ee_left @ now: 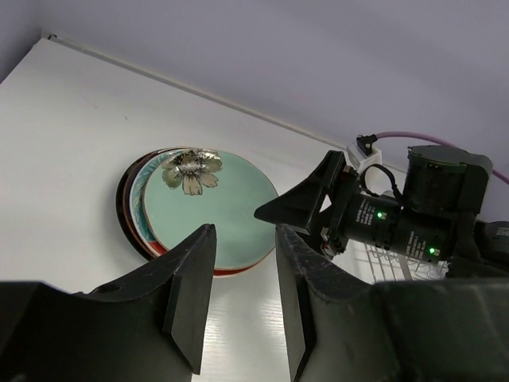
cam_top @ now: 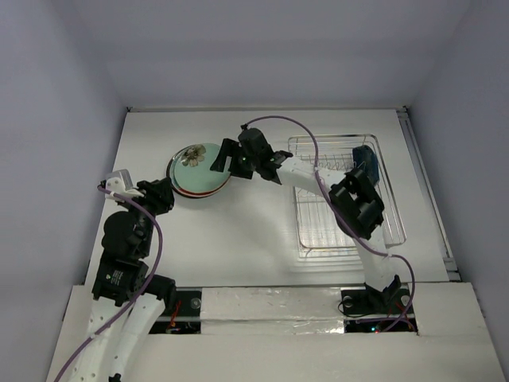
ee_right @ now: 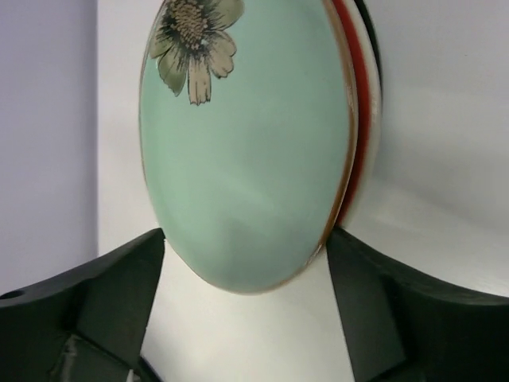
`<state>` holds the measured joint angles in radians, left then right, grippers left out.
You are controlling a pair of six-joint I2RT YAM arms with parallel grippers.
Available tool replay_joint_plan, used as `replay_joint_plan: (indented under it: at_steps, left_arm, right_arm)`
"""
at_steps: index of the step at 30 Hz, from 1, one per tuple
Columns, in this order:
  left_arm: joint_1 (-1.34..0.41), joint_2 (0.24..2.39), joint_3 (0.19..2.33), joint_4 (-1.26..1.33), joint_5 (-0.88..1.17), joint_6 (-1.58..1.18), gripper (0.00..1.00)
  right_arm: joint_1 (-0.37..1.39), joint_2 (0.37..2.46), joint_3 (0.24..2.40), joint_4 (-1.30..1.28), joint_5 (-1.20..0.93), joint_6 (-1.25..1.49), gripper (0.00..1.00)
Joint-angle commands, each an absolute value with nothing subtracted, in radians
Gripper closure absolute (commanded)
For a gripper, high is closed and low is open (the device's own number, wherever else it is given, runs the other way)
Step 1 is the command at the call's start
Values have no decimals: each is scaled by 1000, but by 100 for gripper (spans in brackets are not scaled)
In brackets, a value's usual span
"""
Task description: Unload the plates from the dish rack
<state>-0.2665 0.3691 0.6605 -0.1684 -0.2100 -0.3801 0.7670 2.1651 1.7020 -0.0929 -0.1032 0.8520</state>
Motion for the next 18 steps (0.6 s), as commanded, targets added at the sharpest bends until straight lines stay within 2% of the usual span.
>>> replay_joint_plan:
  at_steps: [1, 2, 4, 7, 10, 11, 12, 13, 14, 16, 18]
  left_arm:
    - [-261, 357, 650, -130, -207, -385, 67]
    - [-261, 357, 650, -129, -207, -385, 67]
    - [-261, 354, 650, -127, -207, -385, 67]
    - [-261, 350, 650, -129, -207, -385, 67]
    - [-261, 345, 650, -129, -207, -383, 67]
    - [-261, 344, 650, -129, -207, -383, 67]
    - [-261, 342, 652, -127, -207, -383, 67]
    - [-261, 339, 650, -127, -207, -385, 67]
    - [-261, 337, 652, -129, -207, -385, 68]
    - [-261, 331, 650, -124, -207, -382, 79]
    - [-270, 324, 650, -126, -207, -383, 88]
  right_arm:
    - [773, 2045, 1738, -195, -23, 694, 11]
    - [773, 2030, 1732, -224, -11, 666, 8]
    - [773, 1961, 1704, -271, 62, 620, 7]
    - [773, 1850, 1593, -262, 150, 589, 11]
    - [739, 1679, 1462, -253, 260, 571, 42]
    - [729, 1590, 1432, -258, 294, 565, 74]
    - [704, 1547, 1373, -284, 332, 560, 90]
    - [686, 1507, 1346, -302, 407, 545, 100]
    - [664, 1468, 1321, -325, 441, 540, 100]
    - [603, 1367, 1253, -415, 533, 529, 100]
    - [562, 1306, 1218, -563, 711, 543, 100]
